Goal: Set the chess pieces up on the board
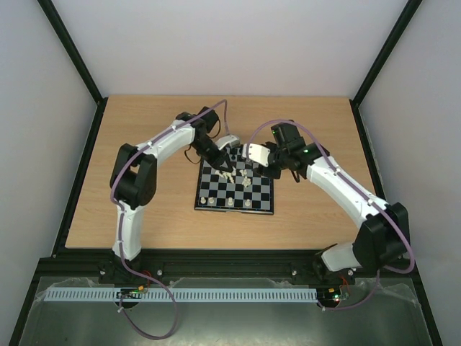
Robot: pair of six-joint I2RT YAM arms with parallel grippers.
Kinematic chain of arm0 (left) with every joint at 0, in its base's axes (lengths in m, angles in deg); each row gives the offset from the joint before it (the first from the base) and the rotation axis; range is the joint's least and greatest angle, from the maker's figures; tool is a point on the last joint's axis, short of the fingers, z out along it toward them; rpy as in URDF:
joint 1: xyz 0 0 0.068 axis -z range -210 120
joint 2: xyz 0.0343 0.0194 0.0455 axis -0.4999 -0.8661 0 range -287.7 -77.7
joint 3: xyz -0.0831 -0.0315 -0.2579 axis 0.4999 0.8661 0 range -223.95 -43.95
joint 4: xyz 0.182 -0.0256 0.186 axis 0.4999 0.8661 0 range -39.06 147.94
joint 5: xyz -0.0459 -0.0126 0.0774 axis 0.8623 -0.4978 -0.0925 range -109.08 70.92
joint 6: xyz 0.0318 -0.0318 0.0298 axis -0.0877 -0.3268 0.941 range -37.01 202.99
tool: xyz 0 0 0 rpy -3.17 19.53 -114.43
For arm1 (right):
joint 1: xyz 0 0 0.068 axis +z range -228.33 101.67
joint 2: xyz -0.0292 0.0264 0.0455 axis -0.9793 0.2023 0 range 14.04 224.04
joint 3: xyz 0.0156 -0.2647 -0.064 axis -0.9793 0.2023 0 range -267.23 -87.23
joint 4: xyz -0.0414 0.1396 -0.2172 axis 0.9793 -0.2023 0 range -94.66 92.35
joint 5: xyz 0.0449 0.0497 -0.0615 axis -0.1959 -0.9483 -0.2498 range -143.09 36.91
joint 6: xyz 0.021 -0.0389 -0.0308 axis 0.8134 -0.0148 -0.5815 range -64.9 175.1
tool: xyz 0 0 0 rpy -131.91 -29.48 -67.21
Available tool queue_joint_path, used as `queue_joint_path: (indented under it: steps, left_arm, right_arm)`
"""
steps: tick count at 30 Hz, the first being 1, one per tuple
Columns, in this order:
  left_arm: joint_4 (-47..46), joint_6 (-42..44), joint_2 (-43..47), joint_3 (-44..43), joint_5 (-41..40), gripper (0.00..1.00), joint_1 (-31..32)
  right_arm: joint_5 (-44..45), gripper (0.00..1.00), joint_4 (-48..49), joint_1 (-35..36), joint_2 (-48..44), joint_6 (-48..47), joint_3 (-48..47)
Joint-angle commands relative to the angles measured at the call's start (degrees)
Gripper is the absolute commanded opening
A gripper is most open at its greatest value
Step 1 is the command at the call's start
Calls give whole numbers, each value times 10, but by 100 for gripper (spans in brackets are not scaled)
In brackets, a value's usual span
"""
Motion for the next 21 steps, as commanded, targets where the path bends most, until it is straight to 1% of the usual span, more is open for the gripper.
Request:
queue_joint_path:
  steps: [1,9,16,21]
  left_arm:
    - [63,27,43,7,82,11,2]
    - [105,52,44,24,133,11,2]
    - [114,58,47,26,140,11,1]
    - [117,63,48,29,145,11,0]
  right_arm:
    - [19,49,48,22,39,-84,-1]
    - [30,47,63,65,90,-126,-8]
    - [31,46,62,98,115,-142,-15]
    - [39,43,62,112,131,-141,-22]
